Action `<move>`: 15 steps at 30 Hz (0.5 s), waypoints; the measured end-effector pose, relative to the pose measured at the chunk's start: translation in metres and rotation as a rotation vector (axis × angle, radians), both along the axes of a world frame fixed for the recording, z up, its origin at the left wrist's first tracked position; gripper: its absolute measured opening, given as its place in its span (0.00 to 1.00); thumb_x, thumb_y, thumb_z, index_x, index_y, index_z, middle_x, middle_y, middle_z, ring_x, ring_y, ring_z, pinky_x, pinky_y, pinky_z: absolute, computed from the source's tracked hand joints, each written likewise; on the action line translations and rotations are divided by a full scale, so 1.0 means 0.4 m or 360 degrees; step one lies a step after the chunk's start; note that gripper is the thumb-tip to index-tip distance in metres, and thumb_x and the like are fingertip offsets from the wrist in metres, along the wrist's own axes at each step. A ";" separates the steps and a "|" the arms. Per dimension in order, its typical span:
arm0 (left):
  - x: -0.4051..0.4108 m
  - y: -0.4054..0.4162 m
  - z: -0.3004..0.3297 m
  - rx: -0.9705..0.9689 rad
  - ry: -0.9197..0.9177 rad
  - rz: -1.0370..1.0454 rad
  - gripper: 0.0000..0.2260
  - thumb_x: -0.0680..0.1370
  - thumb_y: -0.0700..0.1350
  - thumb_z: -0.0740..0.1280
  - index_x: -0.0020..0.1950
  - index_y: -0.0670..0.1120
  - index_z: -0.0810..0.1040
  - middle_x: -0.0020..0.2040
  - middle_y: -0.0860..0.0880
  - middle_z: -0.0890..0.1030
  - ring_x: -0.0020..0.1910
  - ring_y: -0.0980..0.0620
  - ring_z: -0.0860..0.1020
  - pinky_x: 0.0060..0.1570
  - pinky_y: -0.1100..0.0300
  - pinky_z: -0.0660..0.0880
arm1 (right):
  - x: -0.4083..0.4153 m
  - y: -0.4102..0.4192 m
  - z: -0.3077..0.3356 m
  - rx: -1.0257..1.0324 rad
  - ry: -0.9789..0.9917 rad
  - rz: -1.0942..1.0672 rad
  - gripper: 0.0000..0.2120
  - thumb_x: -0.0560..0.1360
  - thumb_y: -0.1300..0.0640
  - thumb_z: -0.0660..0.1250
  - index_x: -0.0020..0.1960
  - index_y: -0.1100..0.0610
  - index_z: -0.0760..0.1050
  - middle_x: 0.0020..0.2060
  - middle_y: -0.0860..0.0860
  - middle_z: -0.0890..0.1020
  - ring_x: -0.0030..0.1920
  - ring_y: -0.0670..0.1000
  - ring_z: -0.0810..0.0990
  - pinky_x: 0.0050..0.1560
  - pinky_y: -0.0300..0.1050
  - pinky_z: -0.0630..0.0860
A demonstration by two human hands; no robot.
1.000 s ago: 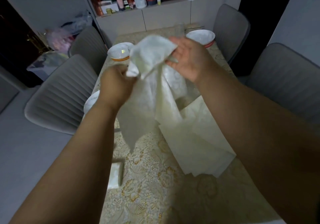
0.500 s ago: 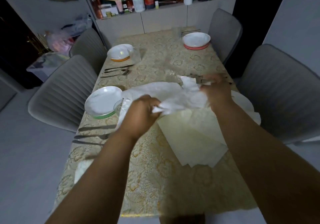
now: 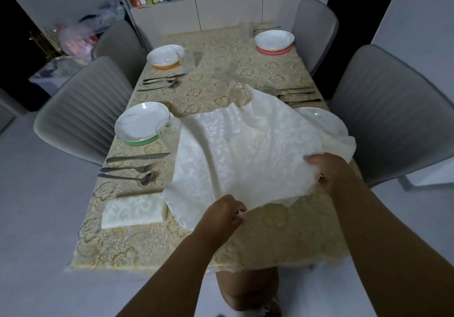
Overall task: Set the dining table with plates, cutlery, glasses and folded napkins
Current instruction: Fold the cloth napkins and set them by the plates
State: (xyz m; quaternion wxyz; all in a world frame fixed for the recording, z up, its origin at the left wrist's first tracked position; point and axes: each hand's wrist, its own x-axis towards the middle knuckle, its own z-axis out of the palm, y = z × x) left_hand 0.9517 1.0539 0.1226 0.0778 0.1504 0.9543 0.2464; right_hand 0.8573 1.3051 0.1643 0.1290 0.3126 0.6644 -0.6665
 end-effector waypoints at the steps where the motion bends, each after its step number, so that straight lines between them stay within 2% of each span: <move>1: 0.011 0.001 -0.008 -0.0016 0.0008 0.0022 0.09 0.76 0.40 0.67 0.55 0.46 0.80 0.46 0.52 0.73 0.46 0.53 0.75 0.42 0.72 0.63 | 0.017 0.008 -0.003 -0.0019 0.0042 -0.0064 0.20 0.72 0.56 0.72 0.61 0.59 0.72 0.60 0.56 0.76 0.55 0.59 0.76 0.56 0.54 0.75; 3: 0.032 -0.005 -0.023 -0.0091 0.0075 0.0144 0.08 0.76 0.38 0.66 0.54 0.43 0.81 0.49 0.47 0.77 0.47 0.49 0.77 0.47 0.65 0.70 | 0.043 0.031 -0.023 -0.0005 0.0102 -0.0216 0.18 0.74 0.56 0.70 0.62 0.56 0.71 0.60 0.54 0.75 0.56 0.58 0.74 0.52 0.50 0.71; 5: 0.052 -0.031 -0.037 -0.0250 0.0175 0.0341 0.05 0.73 0.35 0.68 0.47 0.41 0.82 0.44 0.43 0.78 0.43 0.44 0.78 0.42 0.54 0.77 | 0.077 0.047 -0.028 0.0080 0.0139 -0.0338 0.26 0.75 0.52 0.69 0.69 0.58 0.67 0.64 0.55 0.72 0.62 0.60 0.72 0.51 0.49 0.69; 7: 0.068 -0.074 -0.041 -0.0499 0.0200 0.0482 0.06 0.64 0.31 0.70 0.37 0.39 0.80 0.36 0.41 0.76 0.35 0.41 0.77 0.31 0.53 0.76 | 0.099 0.062 -0.045 0.0113 0.0140 -0.0403 0.29 0.74 0.50 0.70 0.70 0.61 0.66 0.65 0.56 0.73 0.62 0.60 0.73 0.52 0.50 0.70; 9: 0.086 -0.117 -0.040 -0.0643 0.0257 0.0551 0.10 0.57 0.29 0.72 0.33 0.39 0.77 0.31 0.41 0.75 0.30 0.40 0.75 0.29 0.55 0.74 | 0.126 0.065 -0.049 0.0146 0.0155 -0.0444 0.26 0.74 0.51 0.70 0.67 0.63 0.69 0.61 0.57 0.75 0.59 0.61 0.75 0.54 0.51 0.73; 11: 0.108 -0.140 -0.035 -0.0612 0.0325 0.0579 0.12 0.57 0.28 0.71 0.36 0.39 0.77 0.30 0.42 0.76 0.30 0.41 0.75 0.30 0.56 0.73 | 0.152 0.062 -0.050 0.0237 0.0155 -0.0443 0.22 0.76 0.53 0.68 0.64 0.65 0.70 0.55 0.57 0.75 0.56 0.61 0.76 0.56 0.53 0.73; 12: 0.119 -0.142 -0.030 -0.0573 0.0393 0.0570 0.11 0.59 0.28 0.69 0.39 0.39 0.77 0.30 0.42 0.76 0.30 0.41 0.76 0.30 0.56 0.73 | 0.165 0.060 -0.045 0.0264 0.0157 -0.0456 0.18 0.77 0.55 0.68 0.61 0.65 0.72 0.51 0.59 0.75 0.51 0.60 0.76 0.53 0.51 0.74; 15: 0.153 -0.132 -0.013 -0.0449 0.0616 0.0473 0.17 0.60 0.29 0.67 0.47 0.39 0.75 0.32 0.41 0.76 0.29 0.42 0.75 0.30 0.55 0.74 | 0.195 0.066 -0.045 0.0356 0.0152 -0.0440 0.07 0.78 0.57 0.65 0.47 0.61 0.72 0.32 0.55 0.70 0.33 0.55 0.70 0.32 0.42 0.70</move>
